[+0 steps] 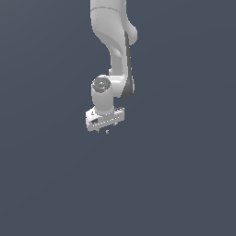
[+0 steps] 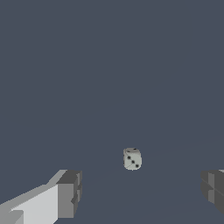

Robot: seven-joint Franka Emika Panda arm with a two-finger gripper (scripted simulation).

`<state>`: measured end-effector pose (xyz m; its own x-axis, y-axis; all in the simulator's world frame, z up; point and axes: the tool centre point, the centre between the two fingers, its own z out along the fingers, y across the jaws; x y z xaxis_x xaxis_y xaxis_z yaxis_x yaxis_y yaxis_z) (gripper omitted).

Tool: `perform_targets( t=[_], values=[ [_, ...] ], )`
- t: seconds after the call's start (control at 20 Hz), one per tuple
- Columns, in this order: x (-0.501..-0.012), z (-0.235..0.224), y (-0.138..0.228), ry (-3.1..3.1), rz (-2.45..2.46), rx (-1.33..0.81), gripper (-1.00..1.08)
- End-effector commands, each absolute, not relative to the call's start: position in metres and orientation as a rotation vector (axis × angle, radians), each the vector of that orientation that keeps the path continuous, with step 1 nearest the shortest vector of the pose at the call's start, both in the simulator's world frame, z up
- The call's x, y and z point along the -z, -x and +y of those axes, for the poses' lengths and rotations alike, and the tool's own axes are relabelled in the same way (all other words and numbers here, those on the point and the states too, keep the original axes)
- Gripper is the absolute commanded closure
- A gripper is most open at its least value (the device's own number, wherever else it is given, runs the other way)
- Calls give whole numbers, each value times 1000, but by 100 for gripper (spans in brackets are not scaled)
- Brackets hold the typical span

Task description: Pick up the object and move it to a goal position.

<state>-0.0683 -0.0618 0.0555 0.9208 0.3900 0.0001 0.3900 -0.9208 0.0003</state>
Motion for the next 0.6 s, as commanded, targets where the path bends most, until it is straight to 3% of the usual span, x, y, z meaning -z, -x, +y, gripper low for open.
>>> perform_targets(
  t=[0.0, 0.55],
  values=[
    [-49, -62, 69, -3079, 626, 1, -92],
    [-10, -62, 69, -3078, 631, 0, -92]
  ],
)
